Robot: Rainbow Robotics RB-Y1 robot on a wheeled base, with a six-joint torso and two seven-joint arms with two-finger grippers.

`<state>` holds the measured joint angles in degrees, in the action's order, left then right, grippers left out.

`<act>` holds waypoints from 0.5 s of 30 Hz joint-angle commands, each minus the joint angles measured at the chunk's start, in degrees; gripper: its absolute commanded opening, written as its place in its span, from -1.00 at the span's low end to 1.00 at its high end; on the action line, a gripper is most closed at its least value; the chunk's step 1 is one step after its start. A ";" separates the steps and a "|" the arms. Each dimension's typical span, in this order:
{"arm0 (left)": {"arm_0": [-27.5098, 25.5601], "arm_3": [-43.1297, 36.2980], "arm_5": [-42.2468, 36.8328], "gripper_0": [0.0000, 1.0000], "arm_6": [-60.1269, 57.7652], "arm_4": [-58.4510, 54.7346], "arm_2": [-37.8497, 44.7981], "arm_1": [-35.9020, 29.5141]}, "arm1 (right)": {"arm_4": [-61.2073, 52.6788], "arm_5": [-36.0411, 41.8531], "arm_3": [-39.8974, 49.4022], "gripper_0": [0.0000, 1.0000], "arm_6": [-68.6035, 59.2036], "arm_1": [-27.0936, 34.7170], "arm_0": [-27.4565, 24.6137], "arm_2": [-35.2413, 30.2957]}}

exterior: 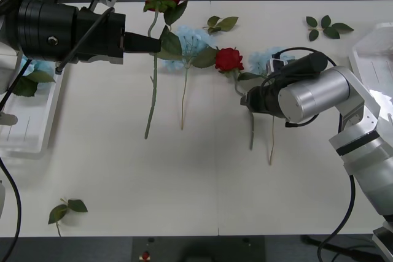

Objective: Put the red flowers into the right box and the blue flowers into the left box

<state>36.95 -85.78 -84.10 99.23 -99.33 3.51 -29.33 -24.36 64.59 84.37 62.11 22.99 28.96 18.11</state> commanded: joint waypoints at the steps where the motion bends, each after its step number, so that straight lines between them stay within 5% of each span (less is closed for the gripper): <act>1: 0.41 -0.88 1.31 -1.00 3.86 -3.85 0.54 0.76 | -0.34 0.01 0.97 1.00 1.79 0.12 1.72 -0.53; 15: 4.01 -0.97 6.15 -1.00 5.62 -7.01 -2.36 3.75 | -20.02 1.77 6.42 1.00 10.23 11.28 1.72 -5.45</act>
<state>37.86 -85.72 -78.72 102.75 -105.55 1.64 -26.38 -40.64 65.18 86.85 68.91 30.25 28.96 15.18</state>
